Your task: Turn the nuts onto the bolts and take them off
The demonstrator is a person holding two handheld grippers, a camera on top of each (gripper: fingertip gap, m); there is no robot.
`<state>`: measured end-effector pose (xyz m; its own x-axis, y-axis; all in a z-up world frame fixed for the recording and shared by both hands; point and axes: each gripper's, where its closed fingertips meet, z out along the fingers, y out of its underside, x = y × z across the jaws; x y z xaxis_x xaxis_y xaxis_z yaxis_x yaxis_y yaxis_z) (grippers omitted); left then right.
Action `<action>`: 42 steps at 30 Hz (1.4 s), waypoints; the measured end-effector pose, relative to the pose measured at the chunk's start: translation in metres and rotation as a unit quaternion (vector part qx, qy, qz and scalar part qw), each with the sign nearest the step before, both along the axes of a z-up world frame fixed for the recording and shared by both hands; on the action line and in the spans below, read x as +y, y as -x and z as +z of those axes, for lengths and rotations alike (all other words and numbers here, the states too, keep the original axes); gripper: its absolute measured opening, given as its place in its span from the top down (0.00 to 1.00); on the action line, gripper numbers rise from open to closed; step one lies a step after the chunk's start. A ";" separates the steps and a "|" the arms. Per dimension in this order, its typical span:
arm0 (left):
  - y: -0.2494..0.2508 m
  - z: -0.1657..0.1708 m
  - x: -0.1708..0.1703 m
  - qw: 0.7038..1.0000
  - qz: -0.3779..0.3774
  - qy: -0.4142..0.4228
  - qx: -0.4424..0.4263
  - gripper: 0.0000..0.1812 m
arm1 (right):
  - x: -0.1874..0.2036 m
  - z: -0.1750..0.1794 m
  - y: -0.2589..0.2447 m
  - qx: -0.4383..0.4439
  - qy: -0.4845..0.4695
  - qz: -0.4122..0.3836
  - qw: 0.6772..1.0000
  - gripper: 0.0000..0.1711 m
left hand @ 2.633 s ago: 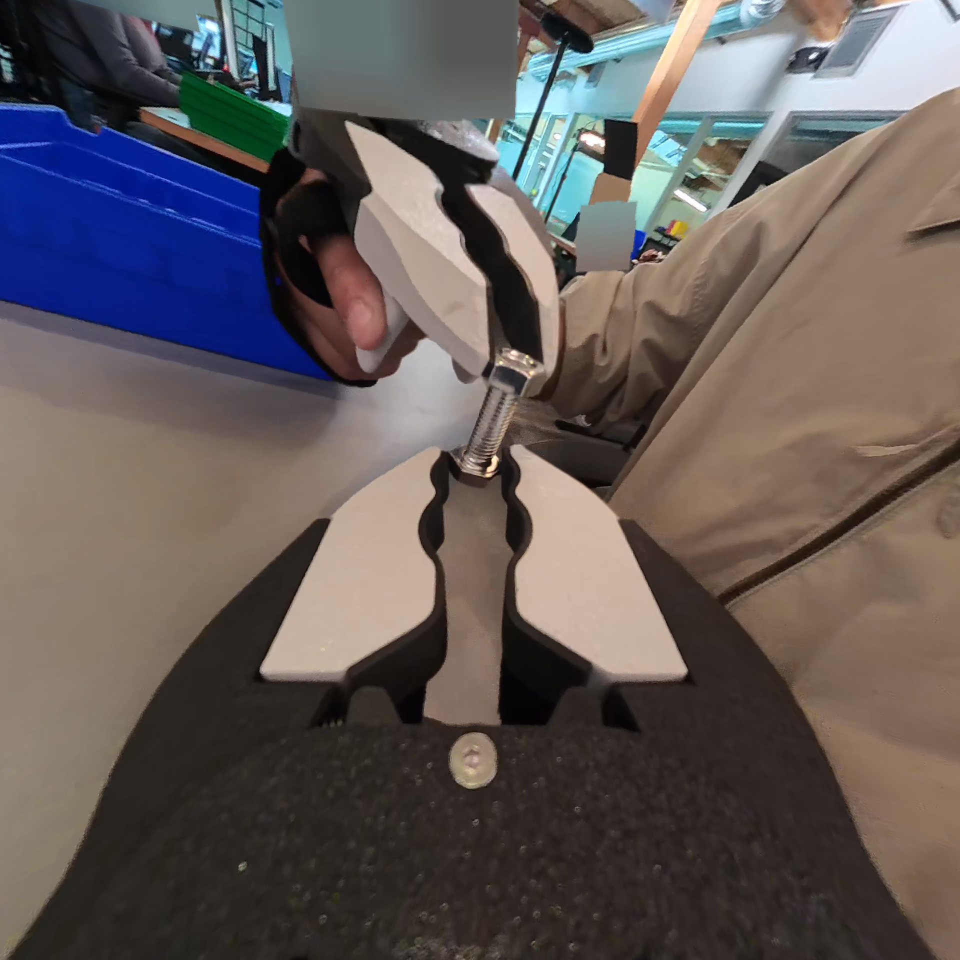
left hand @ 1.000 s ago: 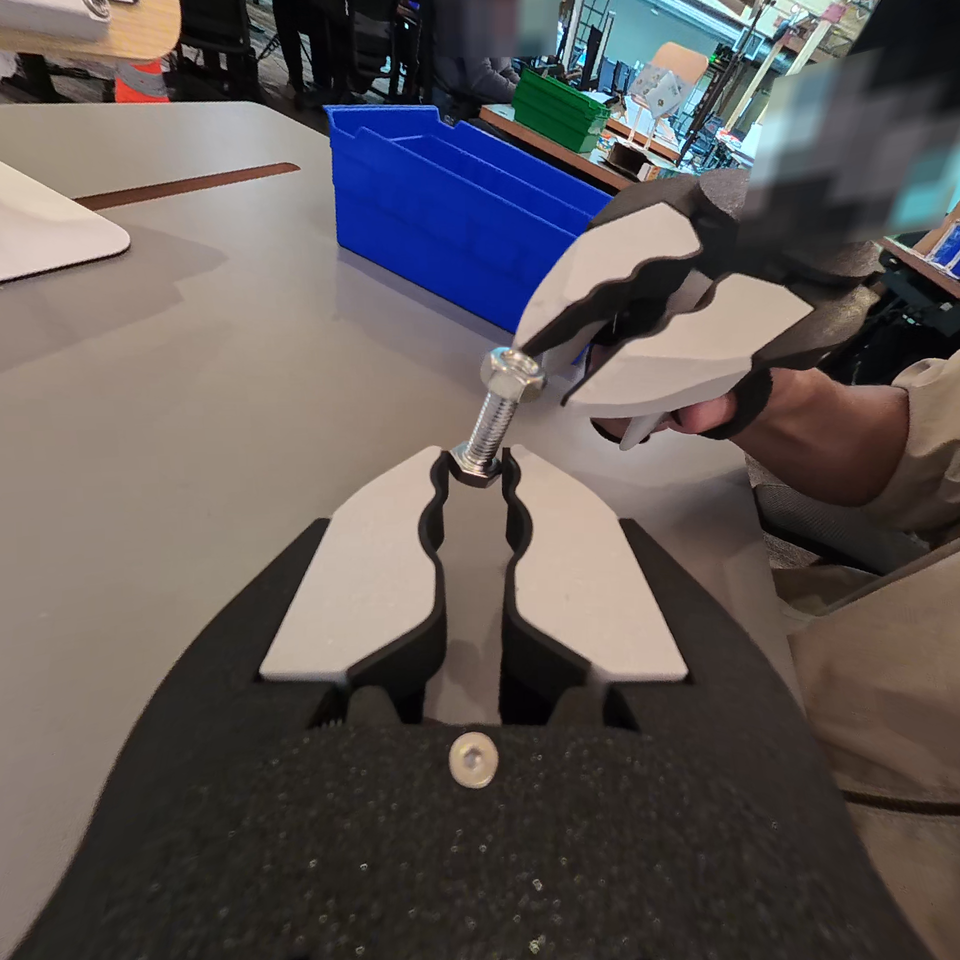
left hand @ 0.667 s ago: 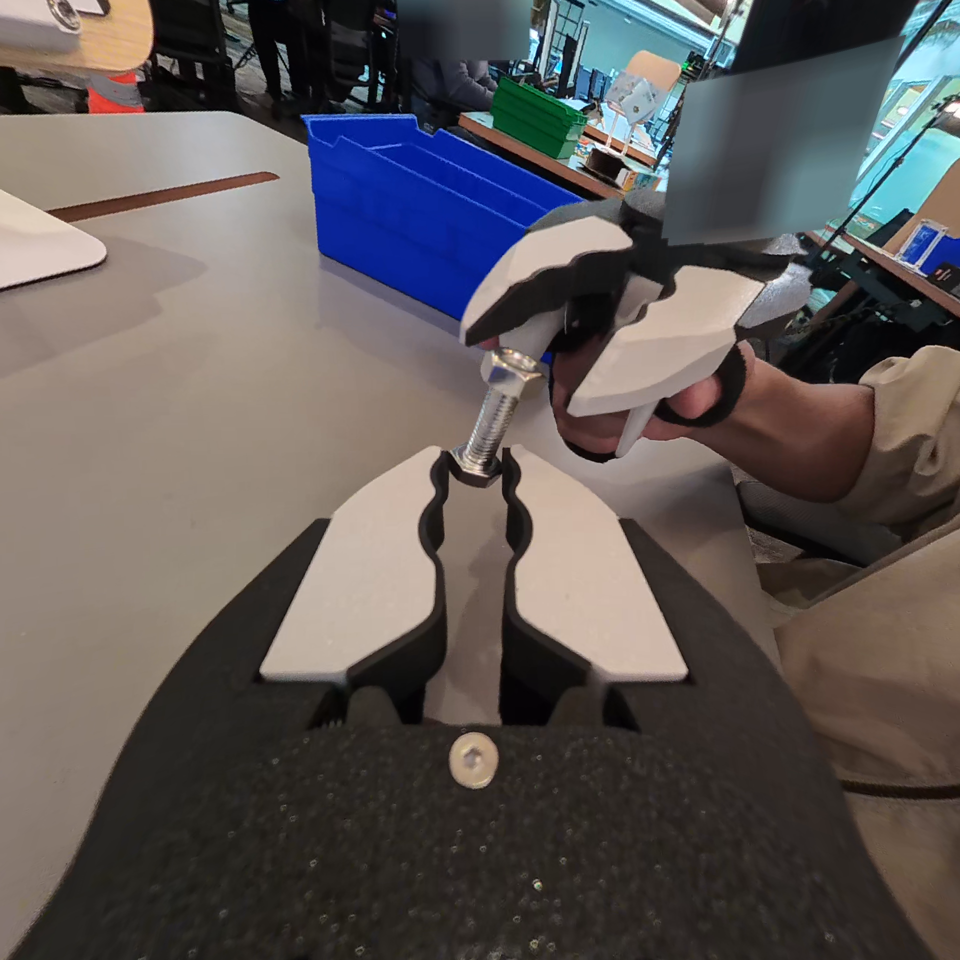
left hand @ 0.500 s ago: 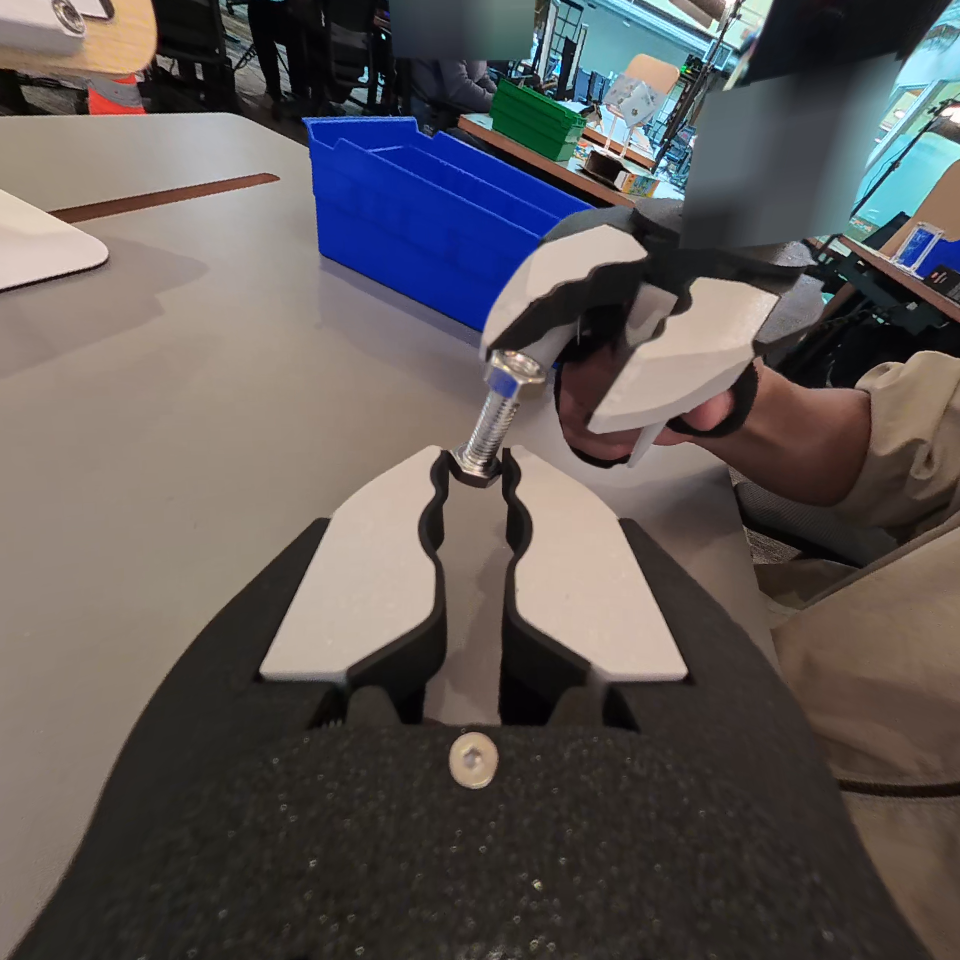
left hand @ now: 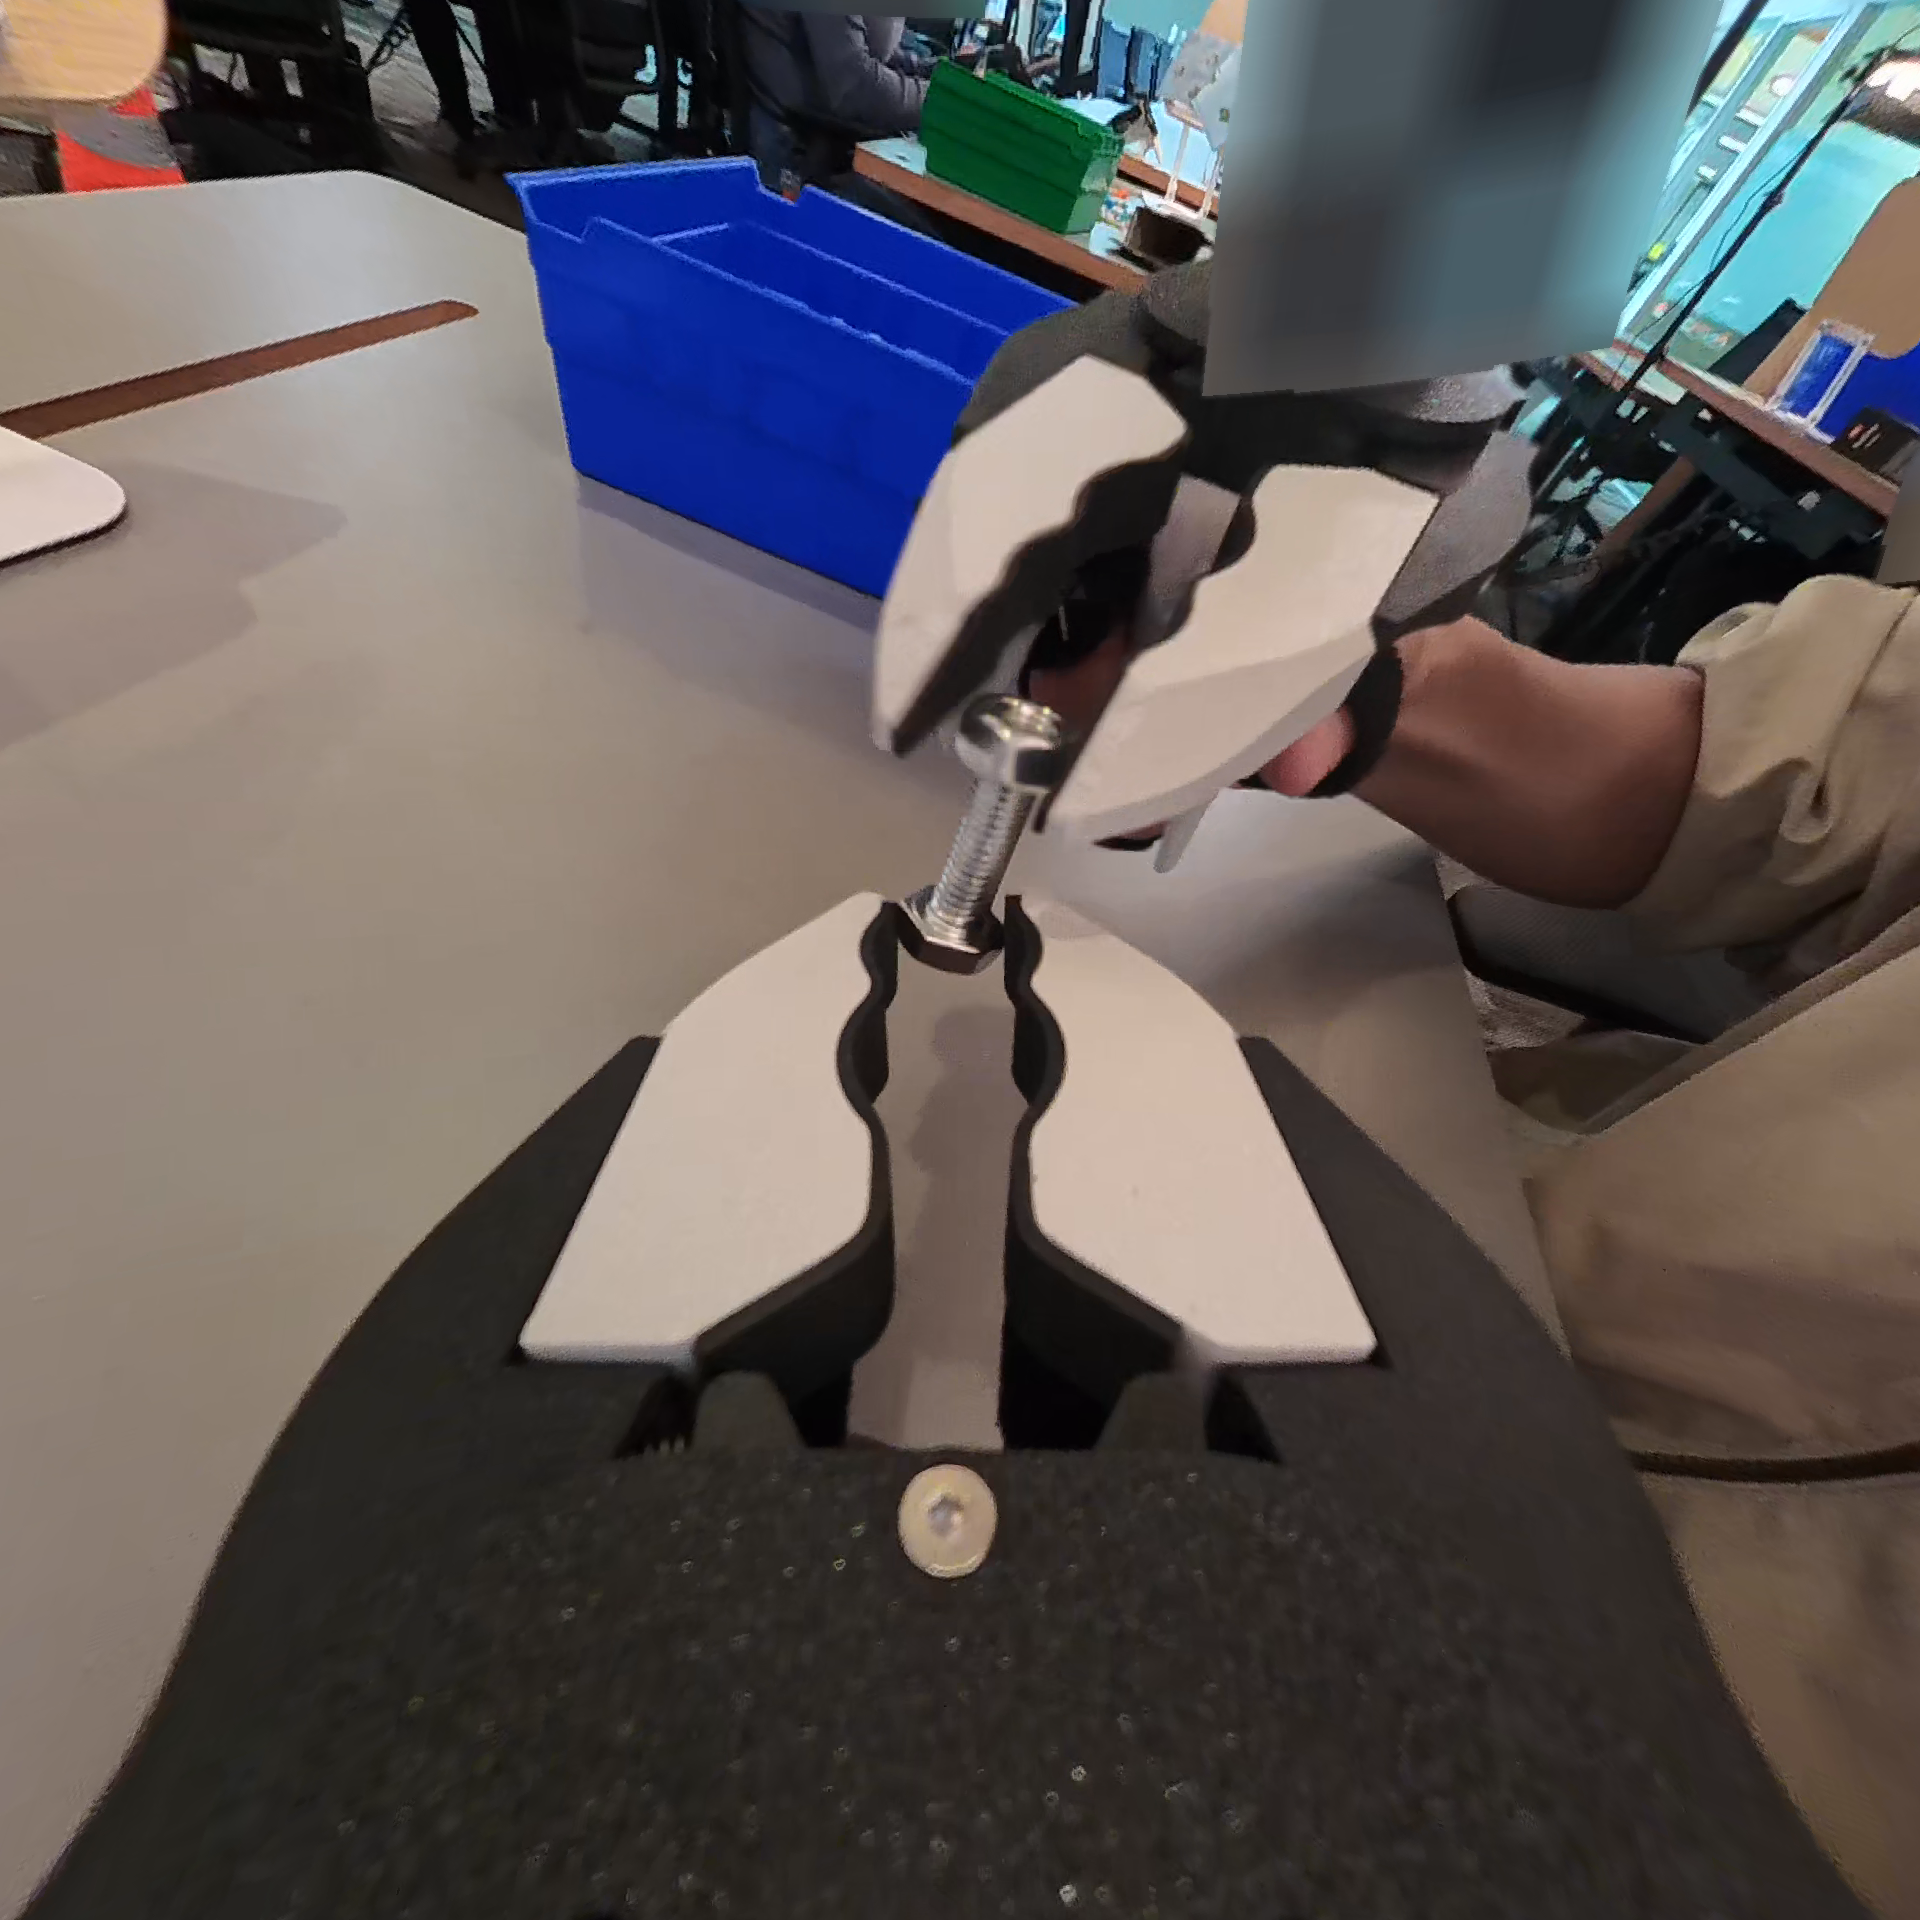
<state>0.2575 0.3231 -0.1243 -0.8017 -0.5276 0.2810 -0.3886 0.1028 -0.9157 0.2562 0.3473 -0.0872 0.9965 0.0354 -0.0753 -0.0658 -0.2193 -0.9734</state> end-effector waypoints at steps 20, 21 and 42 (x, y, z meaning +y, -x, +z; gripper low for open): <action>0.008 0.042 0.002 0.991 -0.010 0.110 -0.070 0.83 | -0.009 0.039 -0.004 0.212 -0.180 0.042 0.960 0.90; 0.008 0.042 0.002 0.992 -0.011 0.107 -0.071 0.81 | -0.009 0.040 -0.004 0.220 -0.185 0.044 0.957 0.90; 0.014 0.062 0.008 0.979 0.020 0.089 -0.180 0.90 | -0.008 0.050 -0.002 0.343 -0.282 0.033 0.896 0.90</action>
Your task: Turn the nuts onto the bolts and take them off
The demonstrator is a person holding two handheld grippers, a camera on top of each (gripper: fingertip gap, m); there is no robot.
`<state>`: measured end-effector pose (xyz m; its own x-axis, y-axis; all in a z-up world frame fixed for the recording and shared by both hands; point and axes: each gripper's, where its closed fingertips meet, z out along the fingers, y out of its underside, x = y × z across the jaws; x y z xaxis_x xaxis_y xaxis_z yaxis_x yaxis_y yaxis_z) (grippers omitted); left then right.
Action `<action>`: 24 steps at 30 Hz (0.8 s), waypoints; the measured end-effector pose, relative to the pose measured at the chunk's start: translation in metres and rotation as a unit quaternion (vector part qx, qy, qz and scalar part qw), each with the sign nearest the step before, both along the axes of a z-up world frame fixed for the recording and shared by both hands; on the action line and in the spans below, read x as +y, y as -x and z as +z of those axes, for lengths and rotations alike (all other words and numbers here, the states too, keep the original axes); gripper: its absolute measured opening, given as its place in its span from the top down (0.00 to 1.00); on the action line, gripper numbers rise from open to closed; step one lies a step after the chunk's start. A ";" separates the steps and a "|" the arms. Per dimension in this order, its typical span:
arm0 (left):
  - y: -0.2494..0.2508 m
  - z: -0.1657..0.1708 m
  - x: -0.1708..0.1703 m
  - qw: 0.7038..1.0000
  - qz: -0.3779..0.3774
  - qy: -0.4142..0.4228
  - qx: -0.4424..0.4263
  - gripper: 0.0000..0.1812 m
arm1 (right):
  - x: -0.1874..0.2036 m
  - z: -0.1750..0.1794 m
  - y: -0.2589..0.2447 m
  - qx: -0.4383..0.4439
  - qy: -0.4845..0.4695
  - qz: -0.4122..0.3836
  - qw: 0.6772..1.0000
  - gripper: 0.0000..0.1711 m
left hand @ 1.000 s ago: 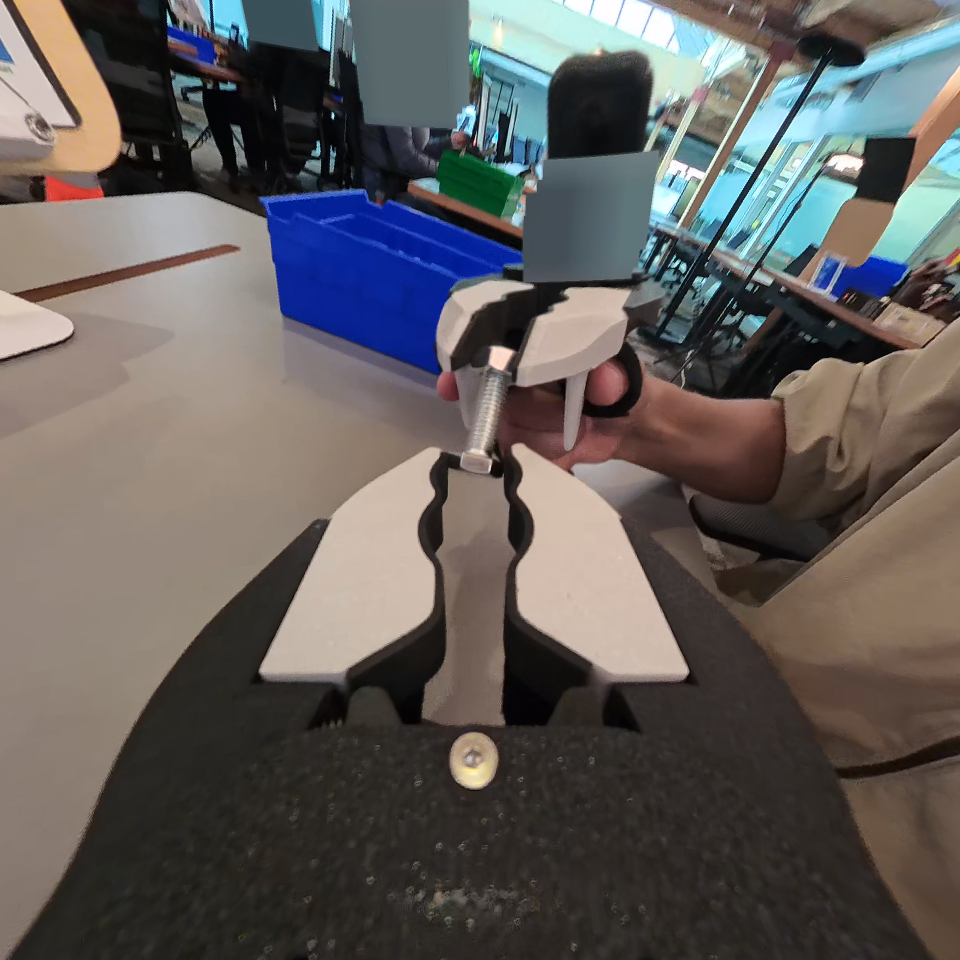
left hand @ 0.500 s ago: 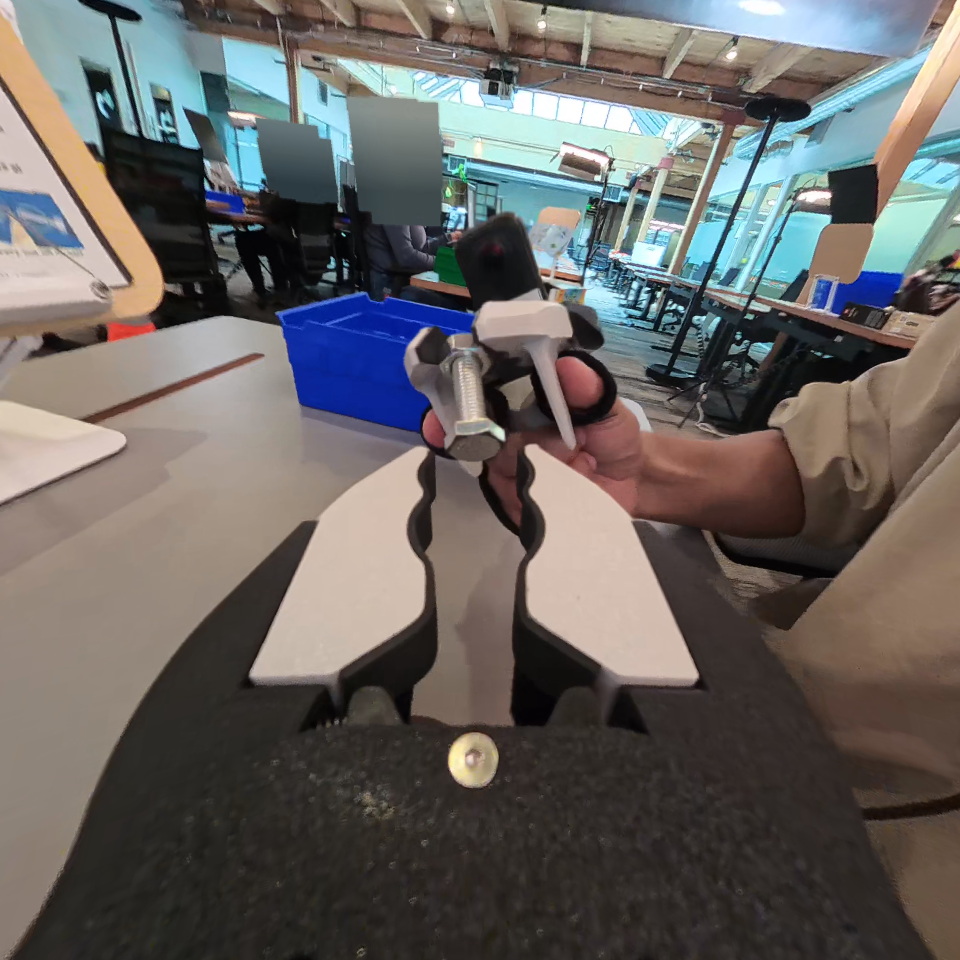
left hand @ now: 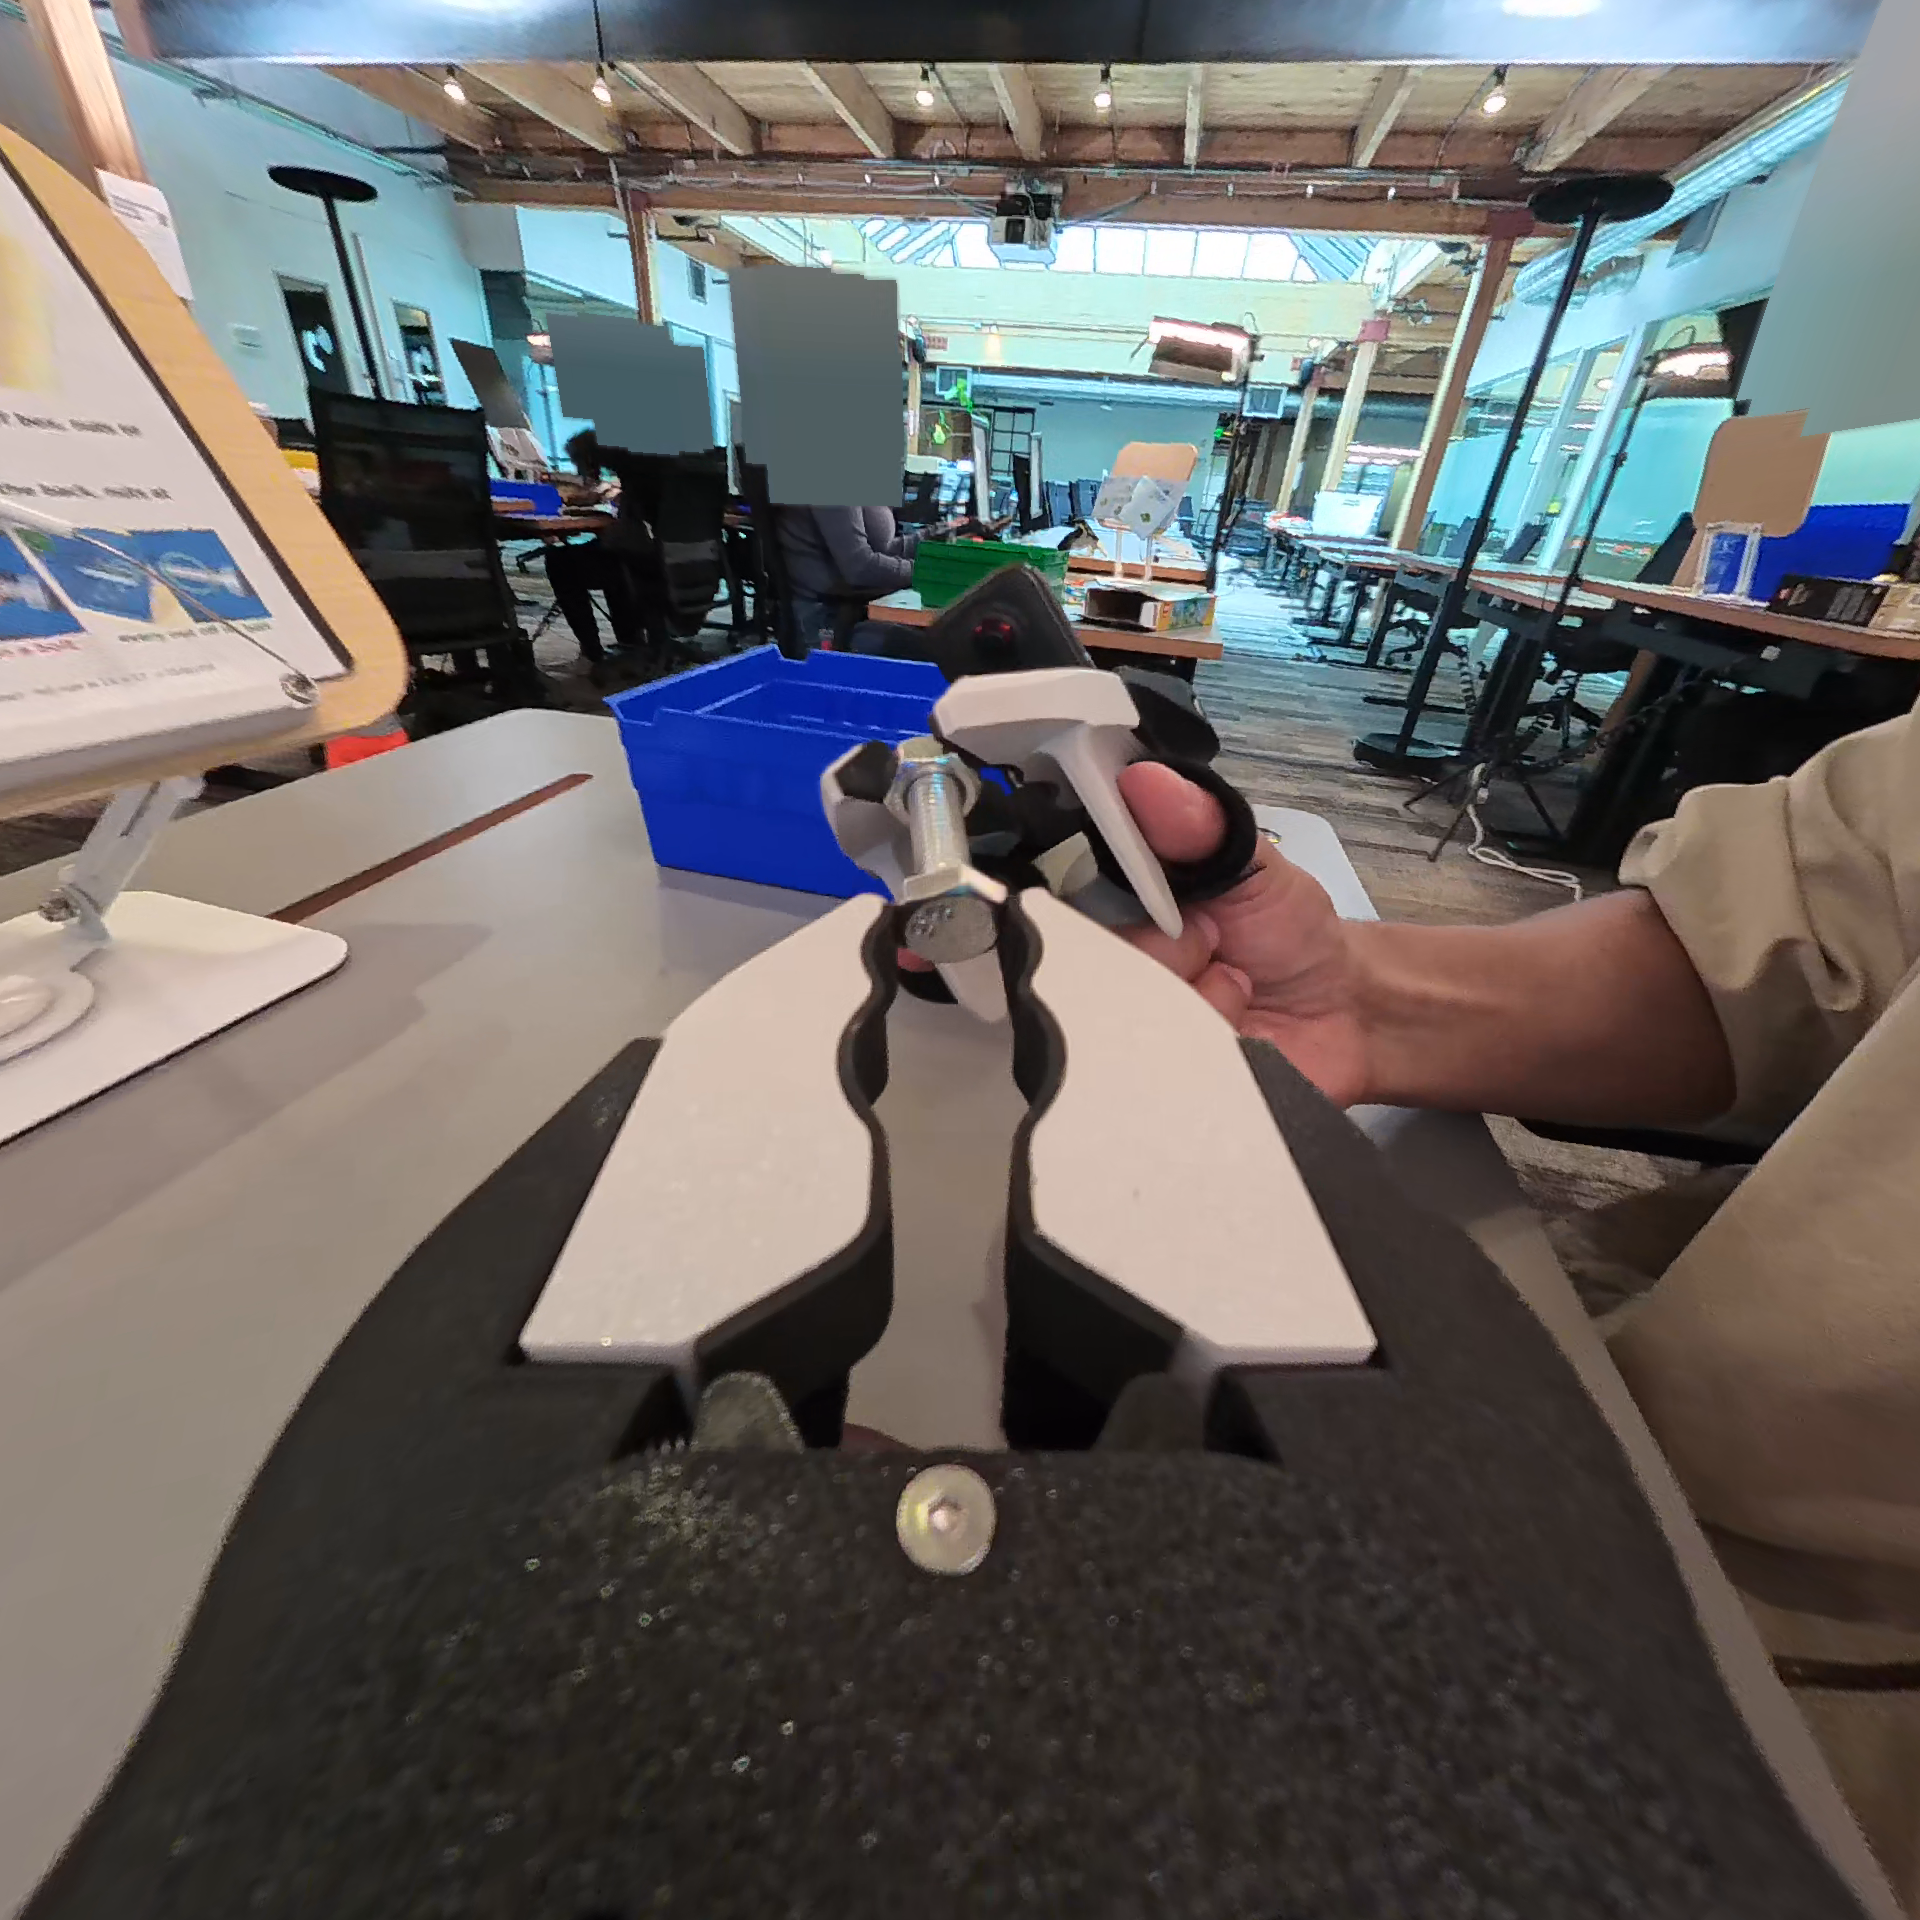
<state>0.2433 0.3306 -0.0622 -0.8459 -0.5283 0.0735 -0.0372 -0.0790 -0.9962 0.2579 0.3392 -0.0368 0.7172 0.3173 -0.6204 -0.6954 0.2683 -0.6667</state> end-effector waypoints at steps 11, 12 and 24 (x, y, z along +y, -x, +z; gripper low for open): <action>0.014 0.002 -0.003 0.993 -0.098 0.034 0.059 0.90 | -0.008 -0.008 0.008 -0.159 0.111 -0.019 0.981 0.80; 0.016 0.000 -0.004 0.992 -0.105 0.033 0.065 0.90 | -0.012 -0.008 0.007 -0.194 0.126 -0.031 0.972 0.80; 0.028 0.002 -0.008 0.962 -0.209 0.103 0.146 0.90 | -0.035 -0.022 0.036 -0.656 0.216 -0.100 0.716 0.81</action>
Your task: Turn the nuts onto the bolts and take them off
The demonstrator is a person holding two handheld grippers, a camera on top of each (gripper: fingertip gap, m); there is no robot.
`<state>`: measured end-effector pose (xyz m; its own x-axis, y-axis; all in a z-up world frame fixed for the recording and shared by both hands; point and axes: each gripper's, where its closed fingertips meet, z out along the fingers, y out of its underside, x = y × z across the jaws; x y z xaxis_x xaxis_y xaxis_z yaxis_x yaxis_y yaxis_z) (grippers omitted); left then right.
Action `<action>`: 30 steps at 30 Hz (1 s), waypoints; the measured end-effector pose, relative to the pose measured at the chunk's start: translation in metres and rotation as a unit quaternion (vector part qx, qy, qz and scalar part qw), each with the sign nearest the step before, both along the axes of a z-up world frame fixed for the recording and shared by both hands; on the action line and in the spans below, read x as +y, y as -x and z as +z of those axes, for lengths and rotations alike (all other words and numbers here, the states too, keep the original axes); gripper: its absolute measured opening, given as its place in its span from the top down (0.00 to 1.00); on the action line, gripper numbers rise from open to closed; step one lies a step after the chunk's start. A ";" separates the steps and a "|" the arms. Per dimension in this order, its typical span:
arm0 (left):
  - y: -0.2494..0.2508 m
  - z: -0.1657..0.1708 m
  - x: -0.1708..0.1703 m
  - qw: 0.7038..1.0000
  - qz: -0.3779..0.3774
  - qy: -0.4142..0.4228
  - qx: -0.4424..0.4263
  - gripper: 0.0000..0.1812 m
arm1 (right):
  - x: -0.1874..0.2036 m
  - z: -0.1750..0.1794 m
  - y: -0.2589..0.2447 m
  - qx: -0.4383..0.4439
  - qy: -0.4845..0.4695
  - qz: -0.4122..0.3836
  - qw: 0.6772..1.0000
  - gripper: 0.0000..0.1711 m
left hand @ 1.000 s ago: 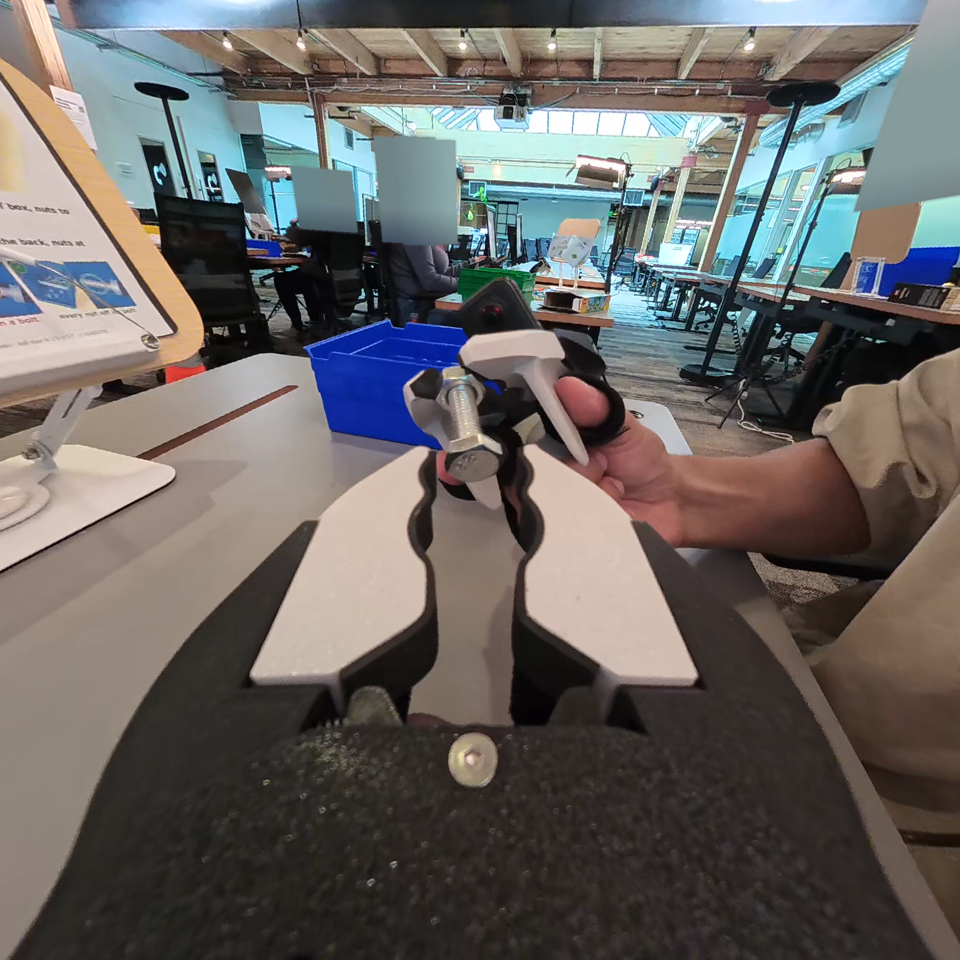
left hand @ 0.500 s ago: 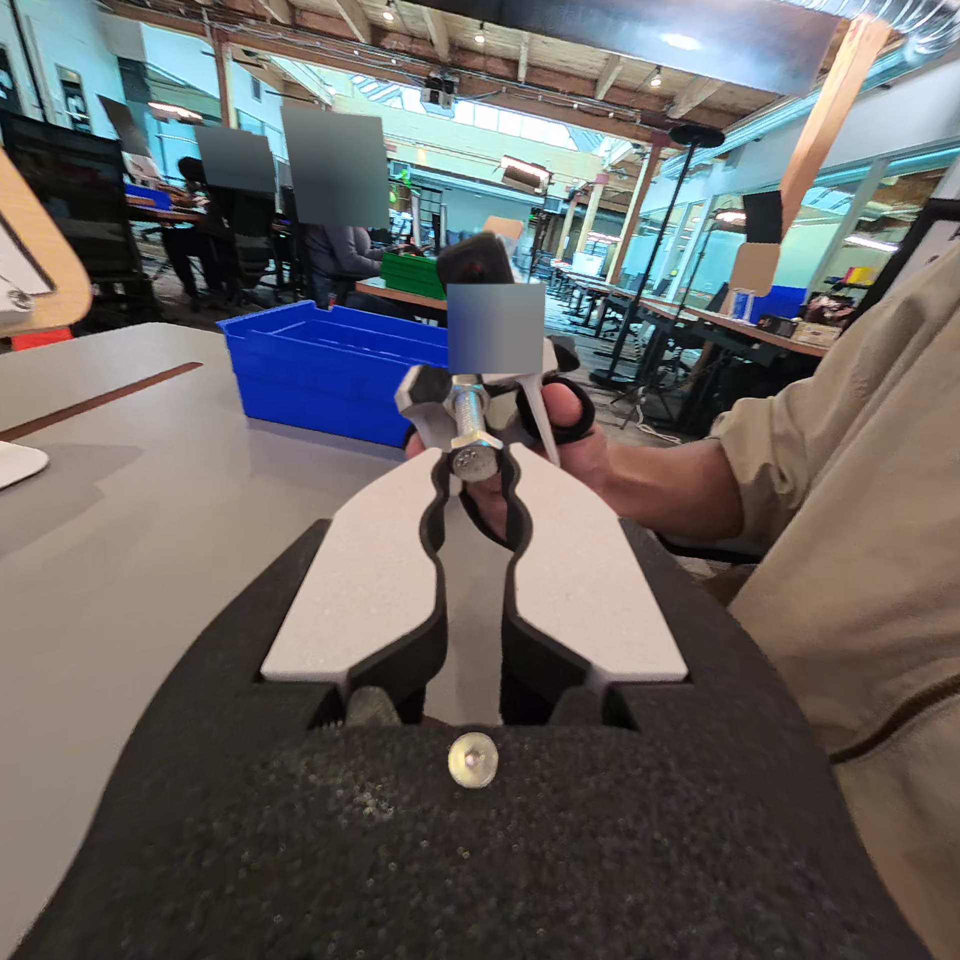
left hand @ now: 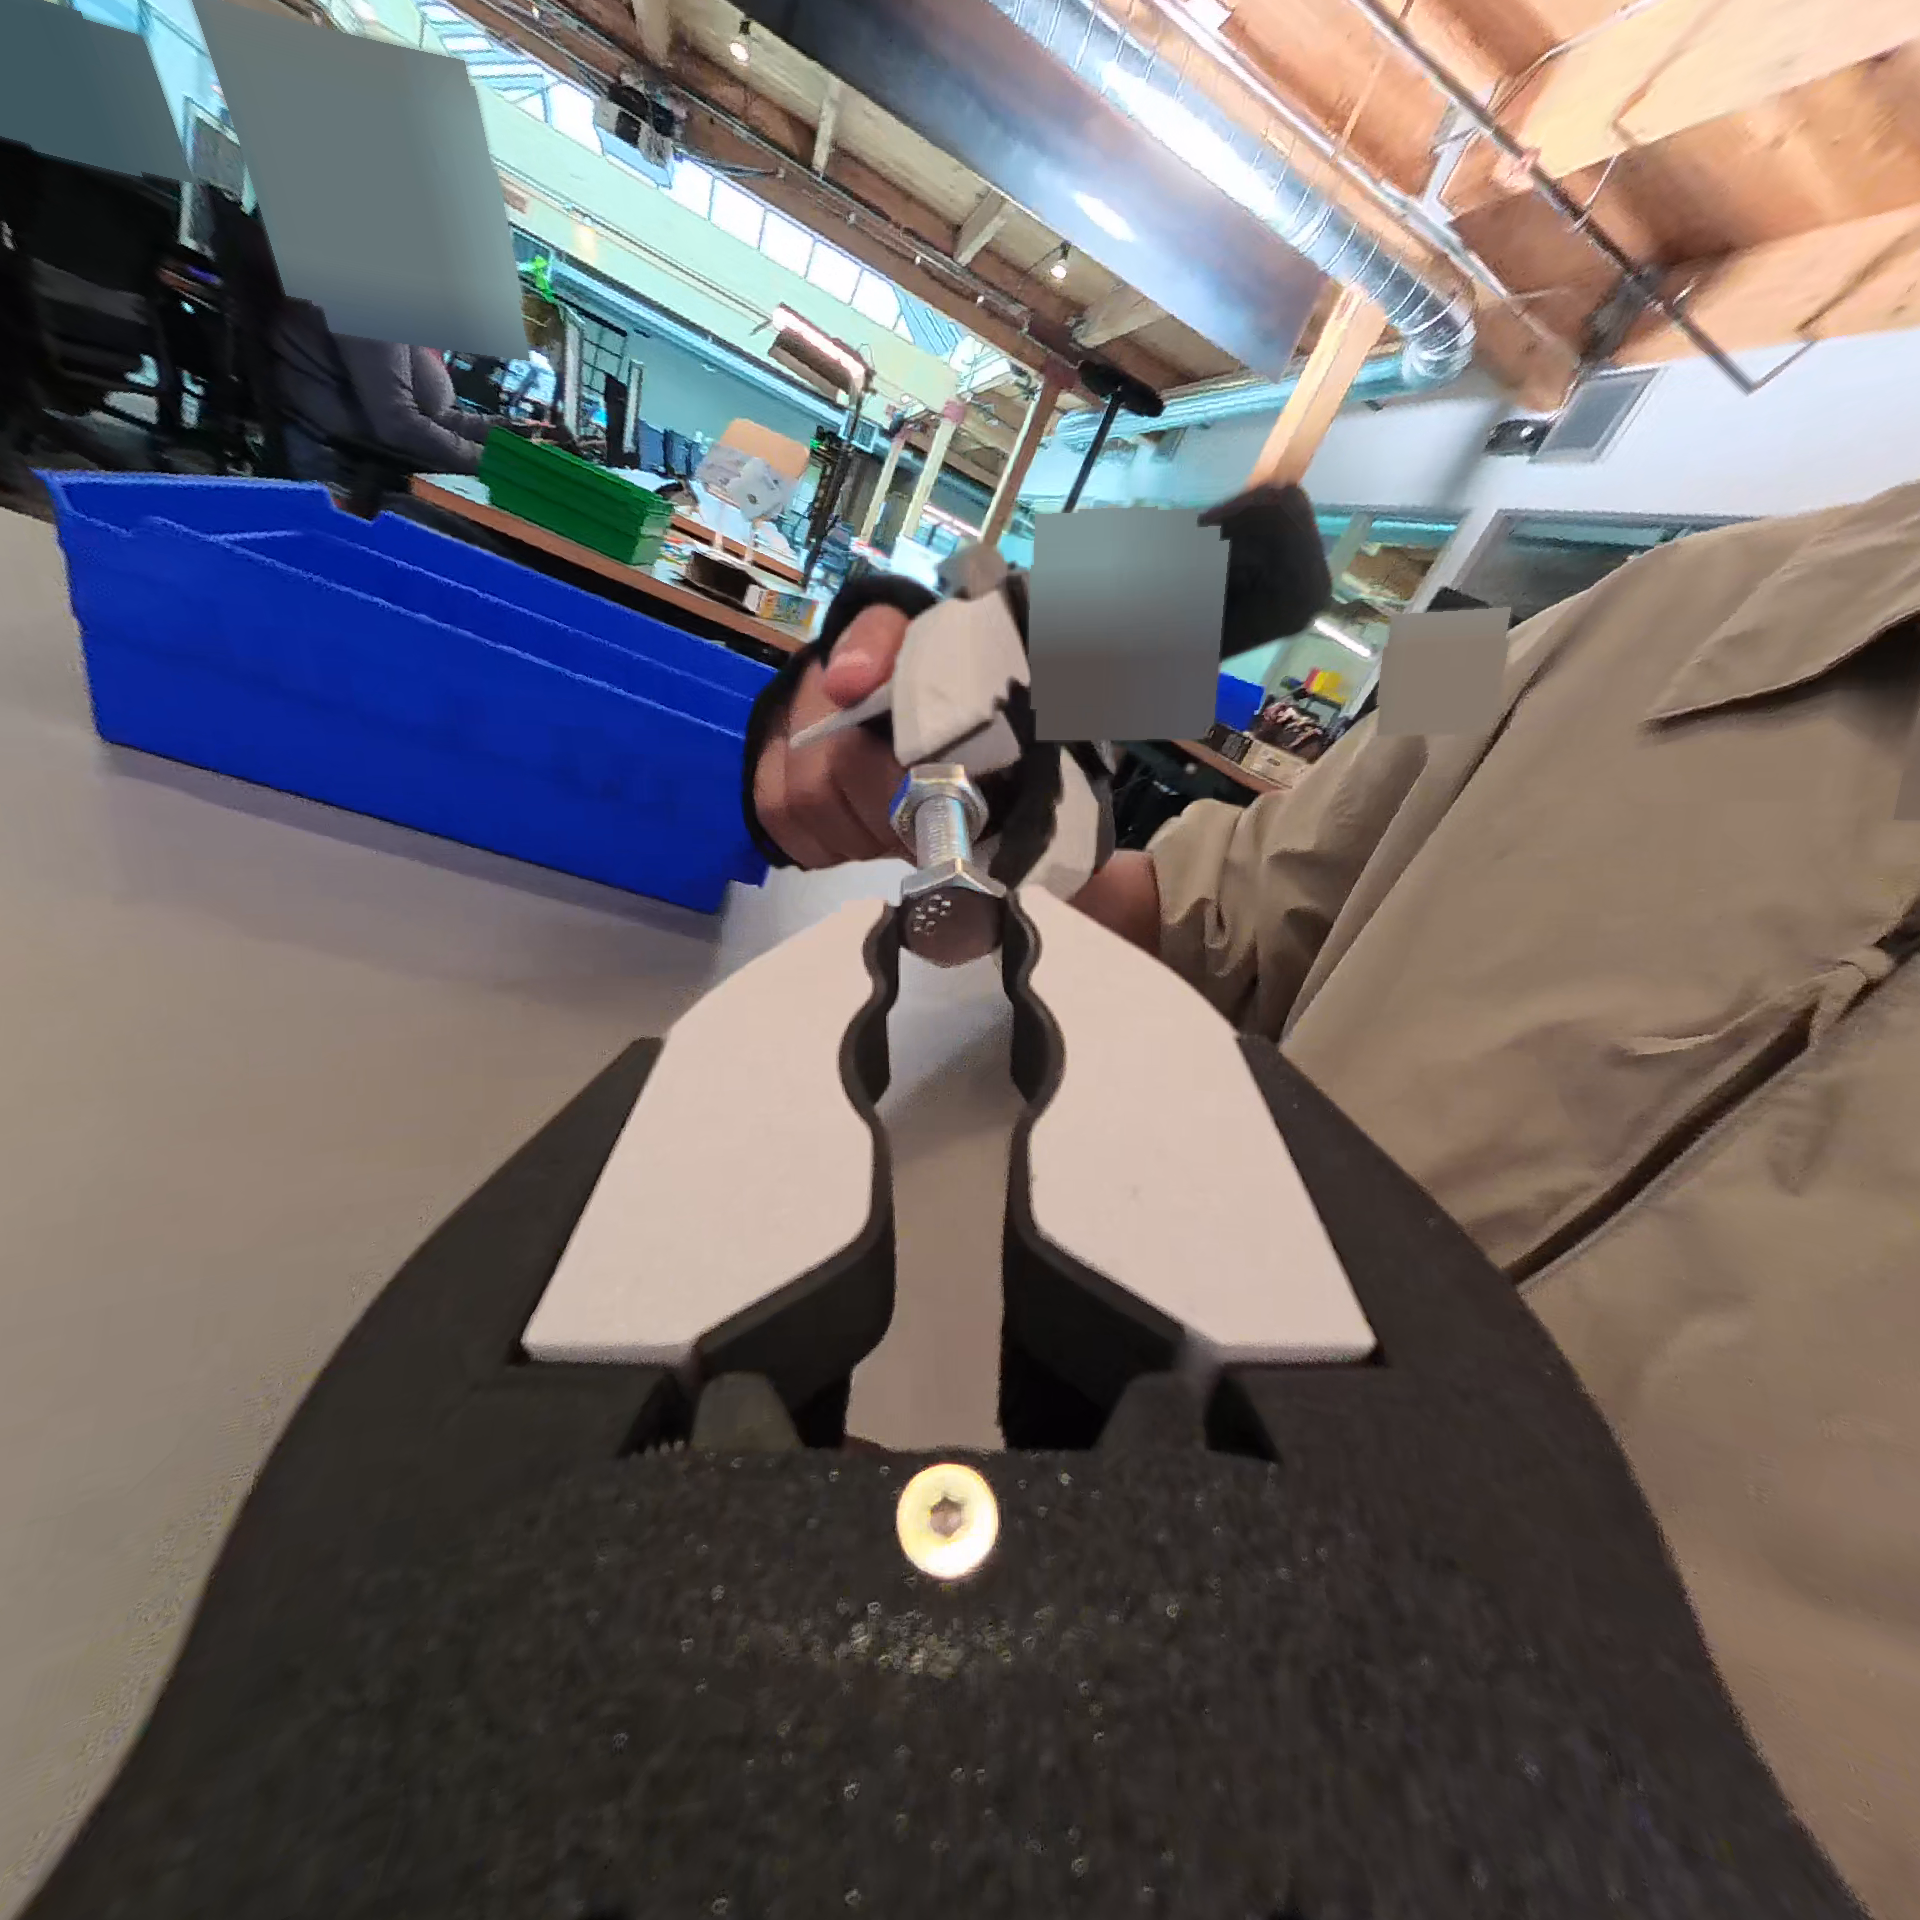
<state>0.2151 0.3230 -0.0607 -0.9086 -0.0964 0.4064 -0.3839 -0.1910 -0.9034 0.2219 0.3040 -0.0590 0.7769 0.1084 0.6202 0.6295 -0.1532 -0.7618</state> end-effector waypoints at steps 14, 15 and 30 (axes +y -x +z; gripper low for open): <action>0.004 -0.009 -0.002 0.999 -0.005 -0.045 -0.019 0.90 | 0.015 -0.008 -0.001 0.143 0.040 0.030 0.988 0.89; 0.004 -0.010 -0.001 0.998 0.000 -0.054 -0.025 0.90 | 0.016 -0.010 0.000 0.220 0.051 0.037 0.974 0.89; 0.012 -0.010 -0.002 0.998 -0.046 -0.034 0.002 0.90 | 0.005 -0.001 0.007 -0.096 0.010 0.021 0.995 0.79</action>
